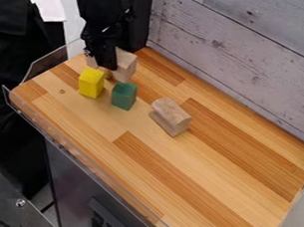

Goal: Put the arch on top of the yellow and green cube

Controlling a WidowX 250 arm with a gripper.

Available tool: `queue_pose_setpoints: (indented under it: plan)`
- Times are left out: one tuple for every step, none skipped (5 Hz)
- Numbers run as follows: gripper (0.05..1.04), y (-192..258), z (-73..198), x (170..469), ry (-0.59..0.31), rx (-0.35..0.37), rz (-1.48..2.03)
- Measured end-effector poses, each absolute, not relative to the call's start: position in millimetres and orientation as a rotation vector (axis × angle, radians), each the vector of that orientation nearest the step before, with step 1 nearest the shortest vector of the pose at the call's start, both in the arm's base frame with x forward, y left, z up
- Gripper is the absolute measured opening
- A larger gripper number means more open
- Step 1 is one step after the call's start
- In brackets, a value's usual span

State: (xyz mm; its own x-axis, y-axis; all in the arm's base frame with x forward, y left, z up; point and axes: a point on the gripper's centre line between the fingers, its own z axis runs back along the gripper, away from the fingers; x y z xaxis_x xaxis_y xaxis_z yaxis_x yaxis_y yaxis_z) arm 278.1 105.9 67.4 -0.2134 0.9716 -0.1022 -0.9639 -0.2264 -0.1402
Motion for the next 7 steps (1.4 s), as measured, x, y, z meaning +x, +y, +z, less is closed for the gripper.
queue_pose_setpoints:
  plan:
    - [0.552,109.9,59.4,274.1,-0.037,-0.222,1.823]
    - [0.552,109.1,53.8,275.8,-0.034,-0.242,1.841]
    - [0.552,108.3,50.0,278.2,-0.033,-0.254,1.851]
    - [0.552,106.9,47.1,279.2,-0.023,-0.26,1.857]
    - [0.552,106.8,47.4,281.4,-0.035,-0.268,1.858]
    - [0.588,105.5,39.1,280.7,-0.007,-0.263,1.85]
    - [0.885,105.6,37.1,280.4,0.004,-0.257,1.821]
